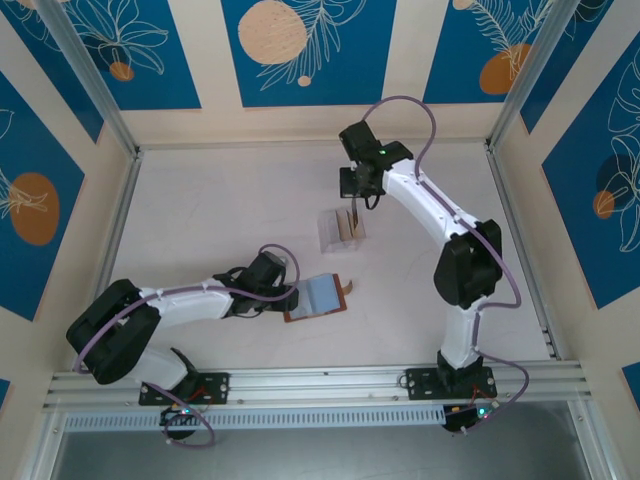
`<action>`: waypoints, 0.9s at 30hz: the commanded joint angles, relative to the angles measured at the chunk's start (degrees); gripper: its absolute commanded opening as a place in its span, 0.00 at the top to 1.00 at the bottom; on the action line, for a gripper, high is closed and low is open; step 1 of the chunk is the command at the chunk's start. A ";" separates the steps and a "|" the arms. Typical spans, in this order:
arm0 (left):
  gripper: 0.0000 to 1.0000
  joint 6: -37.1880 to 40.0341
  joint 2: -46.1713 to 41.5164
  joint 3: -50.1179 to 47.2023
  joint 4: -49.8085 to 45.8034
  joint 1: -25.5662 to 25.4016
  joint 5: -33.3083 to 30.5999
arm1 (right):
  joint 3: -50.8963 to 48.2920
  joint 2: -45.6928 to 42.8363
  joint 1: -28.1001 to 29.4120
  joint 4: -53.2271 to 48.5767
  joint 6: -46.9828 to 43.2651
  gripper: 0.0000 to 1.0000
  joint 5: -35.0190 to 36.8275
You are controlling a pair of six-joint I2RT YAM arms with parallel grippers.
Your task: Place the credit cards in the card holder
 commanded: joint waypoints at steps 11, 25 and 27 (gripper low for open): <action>0.52 0.05 0.65 -0.96 -0.03 0.32 2.91 | -21.85 -11.38 10.49 14.94 9.29 1.00 -15.89; 0.53 0.39 0.16 -1.58 -0.06 0.30 3.34 | -26.22 -6.03 19.43 16.02 13.16 1.00 -5.66; 0.53 0.43 -0.04 -1.75 -0.07 0.24 3.34 | -26.30 -5.27 20.71 15.35 13.32 1.00 -3.31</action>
